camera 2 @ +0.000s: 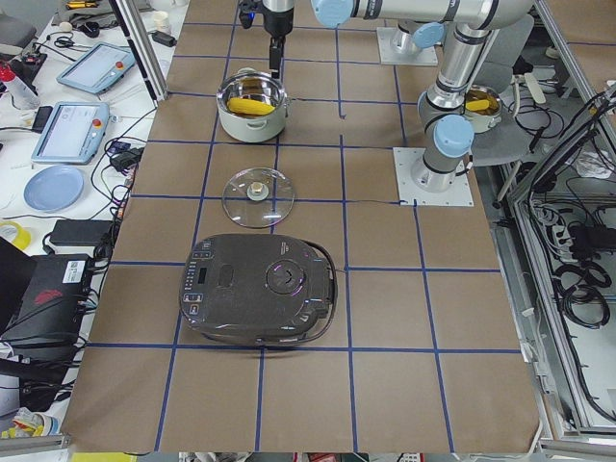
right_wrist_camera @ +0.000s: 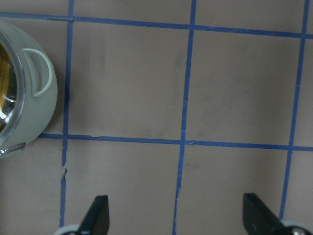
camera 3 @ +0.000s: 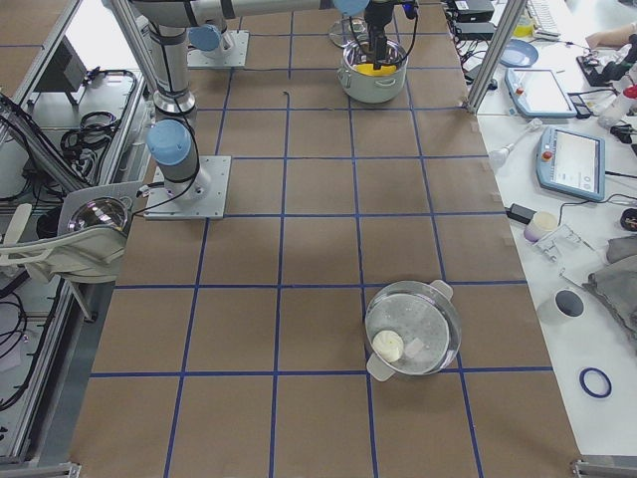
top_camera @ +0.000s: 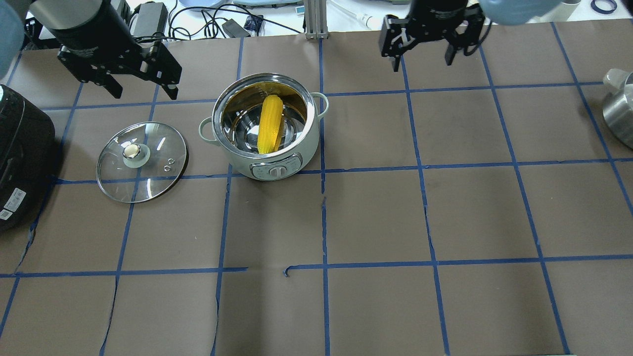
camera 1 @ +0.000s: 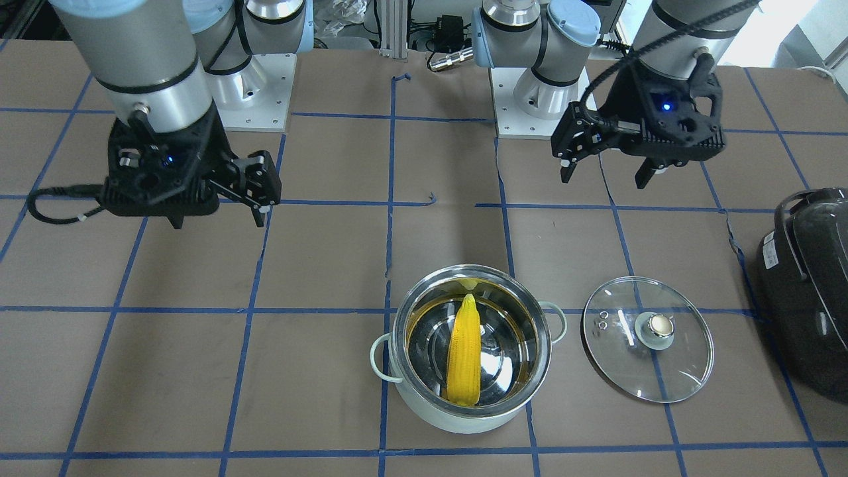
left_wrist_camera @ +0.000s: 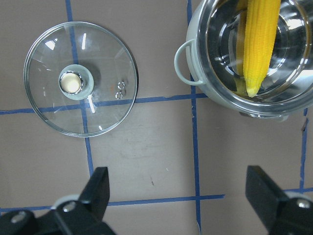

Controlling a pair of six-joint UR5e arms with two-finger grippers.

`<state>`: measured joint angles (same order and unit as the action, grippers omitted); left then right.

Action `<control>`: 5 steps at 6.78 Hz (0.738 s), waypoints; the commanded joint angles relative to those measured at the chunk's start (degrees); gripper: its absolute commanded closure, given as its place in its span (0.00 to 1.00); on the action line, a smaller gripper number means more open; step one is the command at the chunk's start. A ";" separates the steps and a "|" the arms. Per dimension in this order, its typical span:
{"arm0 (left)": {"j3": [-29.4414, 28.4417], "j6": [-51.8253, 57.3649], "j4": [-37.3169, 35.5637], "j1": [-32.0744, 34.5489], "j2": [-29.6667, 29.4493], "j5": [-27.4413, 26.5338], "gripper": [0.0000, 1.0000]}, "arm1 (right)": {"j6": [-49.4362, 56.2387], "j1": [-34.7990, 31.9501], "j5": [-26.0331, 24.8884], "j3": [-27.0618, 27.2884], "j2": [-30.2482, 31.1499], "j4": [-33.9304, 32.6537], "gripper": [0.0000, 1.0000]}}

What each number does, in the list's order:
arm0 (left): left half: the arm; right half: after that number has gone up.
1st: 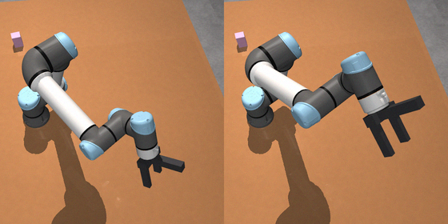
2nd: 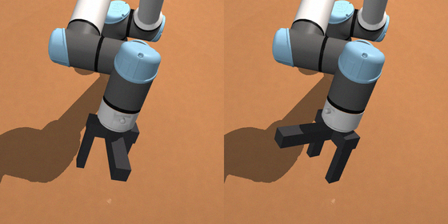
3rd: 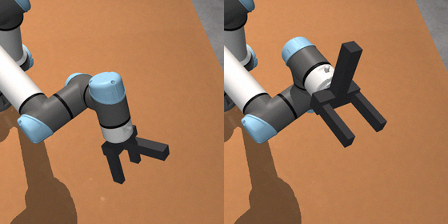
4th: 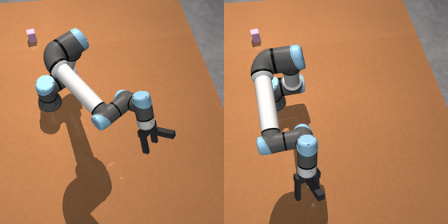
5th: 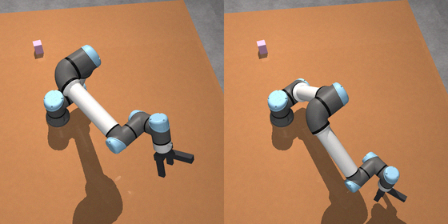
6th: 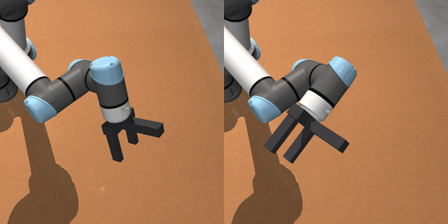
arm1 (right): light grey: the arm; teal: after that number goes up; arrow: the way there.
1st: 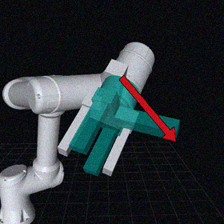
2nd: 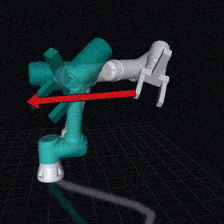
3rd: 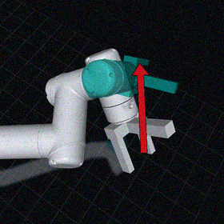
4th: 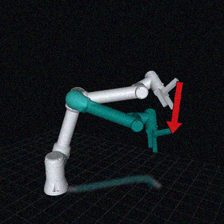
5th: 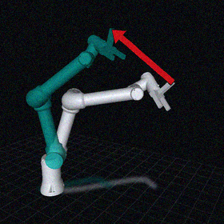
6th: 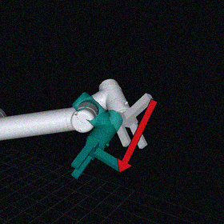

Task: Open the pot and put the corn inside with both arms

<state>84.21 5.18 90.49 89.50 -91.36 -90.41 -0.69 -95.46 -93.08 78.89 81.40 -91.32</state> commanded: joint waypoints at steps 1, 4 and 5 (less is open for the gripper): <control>-0.19 -1.05 0.92 2.09 0.40 0.58 0.00 | 5.14 2.37 -0.79 6.53 8.06 -0.08 0.07; 0.60 -0.88 0.92 2.09 0.84 0.32 0.00 | 5.52 3.43 3.67 6.81 8.51 -0.61 0.06; 0.60 -0.79 0.92 2.00 0.84 0.32 0.00 | 5.09 3.35 3.87 6.89 9.13 -0.26 0.07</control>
<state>84.73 4.30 91.40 91.56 -90.58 -90.06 4.57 -92.13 -90.22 85.70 89.97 -91.70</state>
